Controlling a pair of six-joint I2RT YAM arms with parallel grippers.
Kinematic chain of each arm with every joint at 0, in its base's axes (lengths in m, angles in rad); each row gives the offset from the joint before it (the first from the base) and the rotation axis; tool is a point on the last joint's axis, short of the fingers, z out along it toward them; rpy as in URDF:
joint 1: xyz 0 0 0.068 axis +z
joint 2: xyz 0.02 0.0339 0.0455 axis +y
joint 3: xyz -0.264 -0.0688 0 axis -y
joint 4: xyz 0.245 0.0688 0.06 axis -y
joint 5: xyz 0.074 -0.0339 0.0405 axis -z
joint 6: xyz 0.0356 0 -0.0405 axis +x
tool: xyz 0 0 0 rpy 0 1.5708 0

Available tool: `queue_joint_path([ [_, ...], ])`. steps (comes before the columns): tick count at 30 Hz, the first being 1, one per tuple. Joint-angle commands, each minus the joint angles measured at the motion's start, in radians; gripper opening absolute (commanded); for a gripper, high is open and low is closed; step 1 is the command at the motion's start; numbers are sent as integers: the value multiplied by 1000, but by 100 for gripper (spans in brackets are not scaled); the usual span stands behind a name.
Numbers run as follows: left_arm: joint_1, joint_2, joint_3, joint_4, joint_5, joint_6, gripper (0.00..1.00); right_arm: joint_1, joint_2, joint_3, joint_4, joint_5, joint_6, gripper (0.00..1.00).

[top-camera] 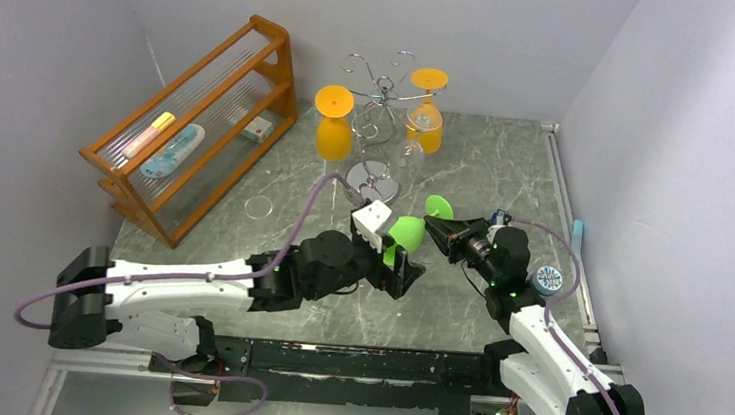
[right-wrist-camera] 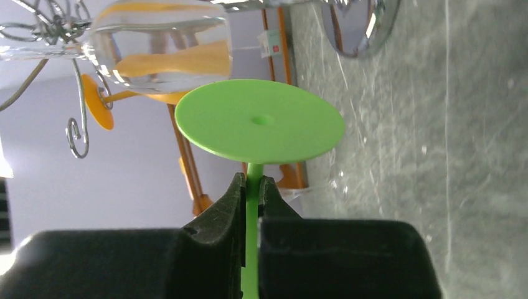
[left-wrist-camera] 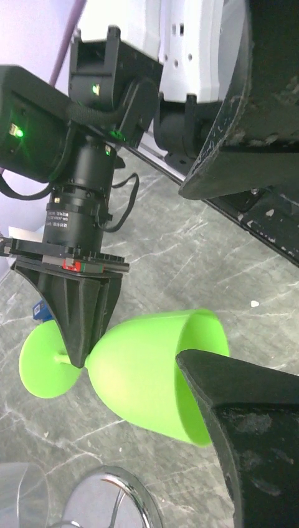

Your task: Place the wine glass upside down on the wine glass rack

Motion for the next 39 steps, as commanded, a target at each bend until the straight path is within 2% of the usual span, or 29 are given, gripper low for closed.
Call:
queue_joint_path([
  [1,11,-86,78,-255,-22,-78,95,3,23,61,135,84,-303,0],
  [7,111,-116,246,-423,187,-159,96,4,-42,94,288,64,-680,0],
  [12,204,-92,347,-466,311,-232,96,4,-119,110,312,33,-904,0],
  [22,318,4,442,-333,552,-387,96,5,-247,54,416,-92,-1198,0],
  [25,328,35,461,-292,502,-405,97,6,-260,59,412,-242,-1296,0],
  [30,355,38,461,-253,464,-445,96,10,-260,45,478,-394,-1298,0],
  [35,381,65,442,-215,559,-535,96,34,-253,62,478,-460,-1316,0],
  [39,391,84,417,-151,655,-618,81,45,-255,57,492,-469,-1313,0],
])
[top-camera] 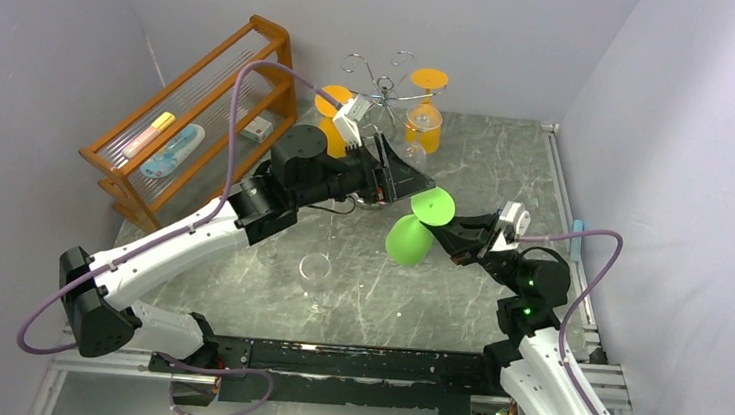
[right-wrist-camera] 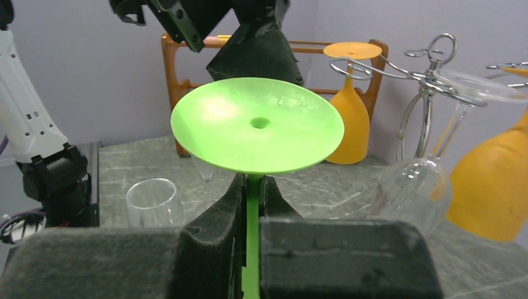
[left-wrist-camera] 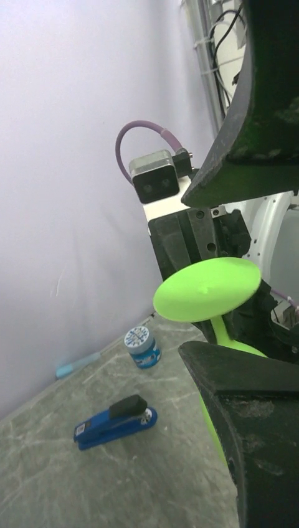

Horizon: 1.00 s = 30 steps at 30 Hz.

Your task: Place the wine glass upside down on the wine glass rack

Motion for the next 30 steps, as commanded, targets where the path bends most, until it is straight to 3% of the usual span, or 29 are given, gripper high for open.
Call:
queue_joint_path([
  [1,13,28,-15,82,145,-107,76,14,-9,-4,56,-46,-33,0],
  [15,13,26,-76,30,302,-136,31,20,1,2,63,-10,-45,0],
  [23,33,5,-111,82,304,-167,5,21,26,18,60,-8,-33,1],
  [27,57,-29,-136,99,298,-180,5,20,16,29,12,33,0,38],
  [30,81,-53,-150,100,298,-188,5,21,6,43,-41,69,27,60],
])
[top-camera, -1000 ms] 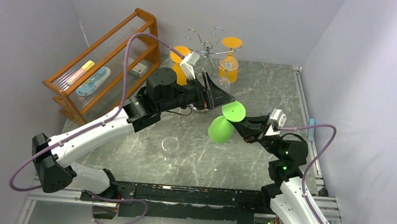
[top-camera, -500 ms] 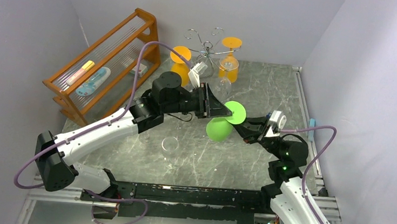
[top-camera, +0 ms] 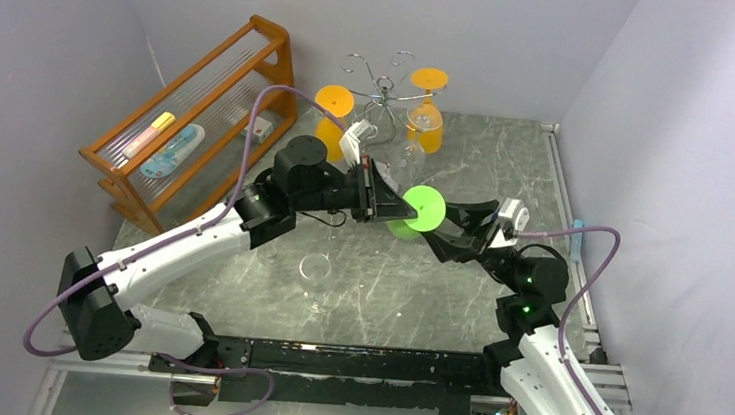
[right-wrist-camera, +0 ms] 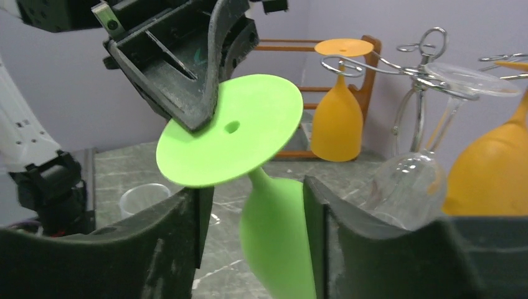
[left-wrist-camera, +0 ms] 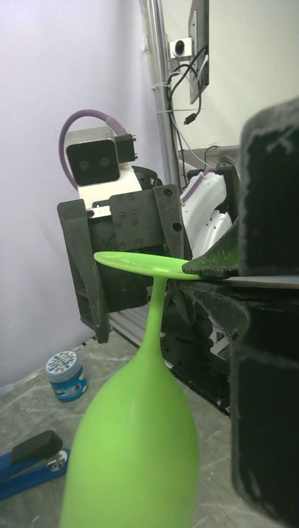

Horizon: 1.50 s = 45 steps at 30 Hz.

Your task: Place the wine glass upside down on the wine glass rack

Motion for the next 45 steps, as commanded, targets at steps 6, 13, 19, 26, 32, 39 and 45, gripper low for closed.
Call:
queue_joint_path([
  [6,95,-111,-31,-16,6,-4,5,5,-59,37,-121,82,42,74],
  [13,169,-267,-36,-239,-147,76,5,5,-126,56,-235,152,29,75],
  [19,197,-327,108,-450,-397,233,5,6,-137,73,-276,216,62,76],
  [26,214,-243,364,-581,-618,413,5,6,-139,99,-319,240,78,76],
  [32,247,-156,532,-553,-635,511,5,5,-177,99,-363,264,87,76],
  [39,310,-15,663,-518,-537,555,5,6,-232,106,-422,272,111,76],
  [45,459,123,698,-471,-358,488,5,5,-282,129,-489,277,168,76],
])
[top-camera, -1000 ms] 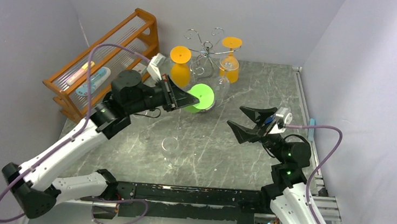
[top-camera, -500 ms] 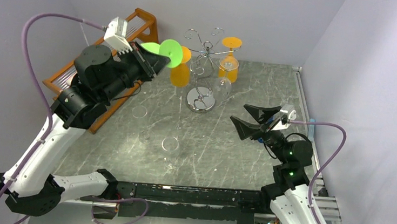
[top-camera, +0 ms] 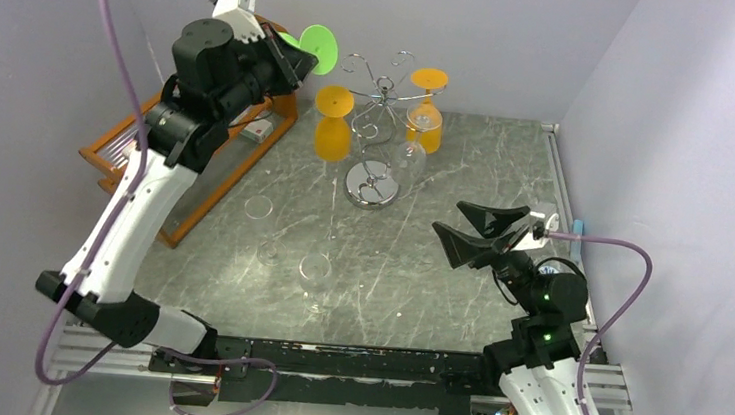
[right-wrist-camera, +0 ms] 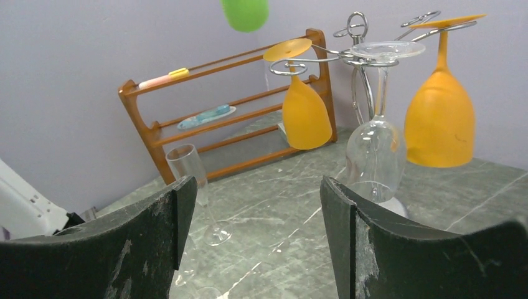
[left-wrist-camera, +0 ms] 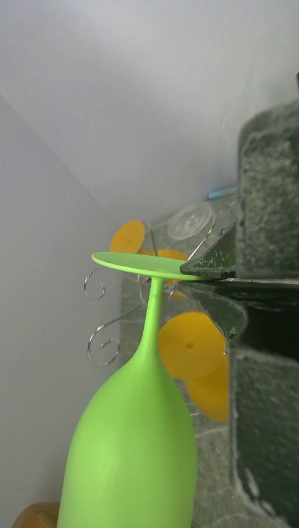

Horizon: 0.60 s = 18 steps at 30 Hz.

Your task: Place the wine glass upside down on the wine glass rack

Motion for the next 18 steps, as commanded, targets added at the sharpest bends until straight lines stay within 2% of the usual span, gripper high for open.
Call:
queue_joint_path([
  [1,116,99,35,56,192,-45,5,5,-38,54,-78,14,56,76],
  [6,186,179,-4,172,364,-131,5,5,-45,93,-148,3,82,76],
  [9,199,212,-35,198,404,-191,5,6,-45,99,-170,16,93,76],
  [11,204,233,-52,182,396,-243,5,6,-46,88,-152,12,98,76],
  [18,219,262,-157,335,495,-409,5,5,-6,40,-28,-46,156,76],
])
